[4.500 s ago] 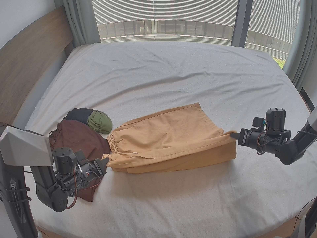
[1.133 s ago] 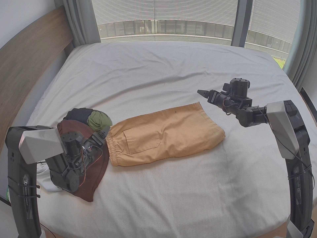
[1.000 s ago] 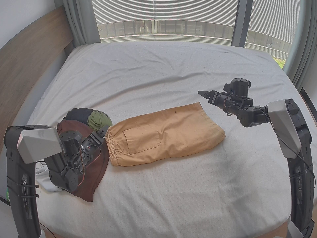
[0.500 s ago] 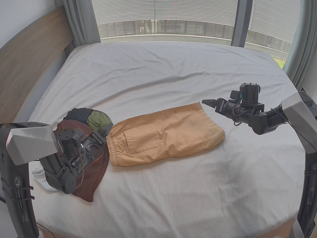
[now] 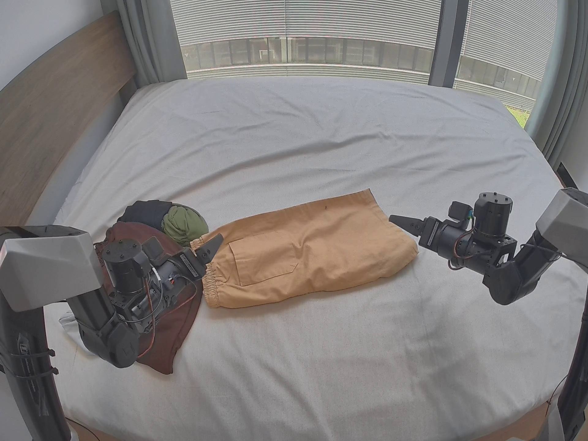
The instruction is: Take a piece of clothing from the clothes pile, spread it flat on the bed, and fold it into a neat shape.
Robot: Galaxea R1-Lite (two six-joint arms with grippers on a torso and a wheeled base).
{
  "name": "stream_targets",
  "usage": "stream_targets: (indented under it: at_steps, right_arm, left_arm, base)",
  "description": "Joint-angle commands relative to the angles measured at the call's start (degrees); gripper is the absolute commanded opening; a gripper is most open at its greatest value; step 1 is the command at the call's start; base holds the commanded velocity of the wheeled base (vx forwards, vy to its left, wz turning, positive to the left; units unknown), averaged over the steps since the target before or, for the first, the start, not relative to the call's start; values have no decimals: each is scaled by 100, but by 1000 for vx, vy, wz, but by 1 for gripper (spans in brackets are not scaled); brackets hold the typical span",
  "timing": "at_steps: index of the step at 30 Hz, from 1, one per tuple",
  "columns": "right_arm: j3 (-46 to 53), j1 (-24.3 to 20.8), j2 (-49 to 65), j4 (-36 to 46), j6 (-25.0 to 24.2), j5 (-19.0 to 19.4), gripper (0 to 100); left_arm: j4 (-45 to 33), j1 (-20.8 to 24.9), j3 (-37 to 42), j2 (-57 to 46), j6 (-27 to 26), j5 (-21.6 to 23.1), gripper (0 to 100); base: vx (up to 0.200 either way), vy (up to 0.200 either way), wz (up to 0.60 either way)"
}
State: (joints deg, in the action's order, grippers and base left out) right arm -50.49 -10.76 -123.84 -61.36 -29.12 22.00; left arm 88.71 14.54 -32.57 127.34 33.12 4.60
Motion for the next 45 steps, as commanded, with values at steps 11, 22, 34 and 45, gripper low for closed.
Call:
stream_targets:
  at_steps: [11, 22, 34, 45]
  right_arm:
    - [92, 22, -1230, -412, -120, 41, 100]
    - [-171, 31, -1713, -404, -155, 14, 100]
    - [-567, -13, -2030, -342, -454, -3, 100]
    - [-1499, -418, -2680, -17, -480, -372, 100]
  left_arm:
    - [15, -22, 14, 274, -693, -143, 100]
    - [15, -22, 14, 300, -684, -143, 100]
    - [15, -22, 14, 361, -675, -143, 100]
    - [15, -31, 14, 353, -658, -134, 100]
  base:
    - [0, 0, 0]
    - [0, 0, 0]
    - [0, 0, 0]
    - [0, 0, 0]
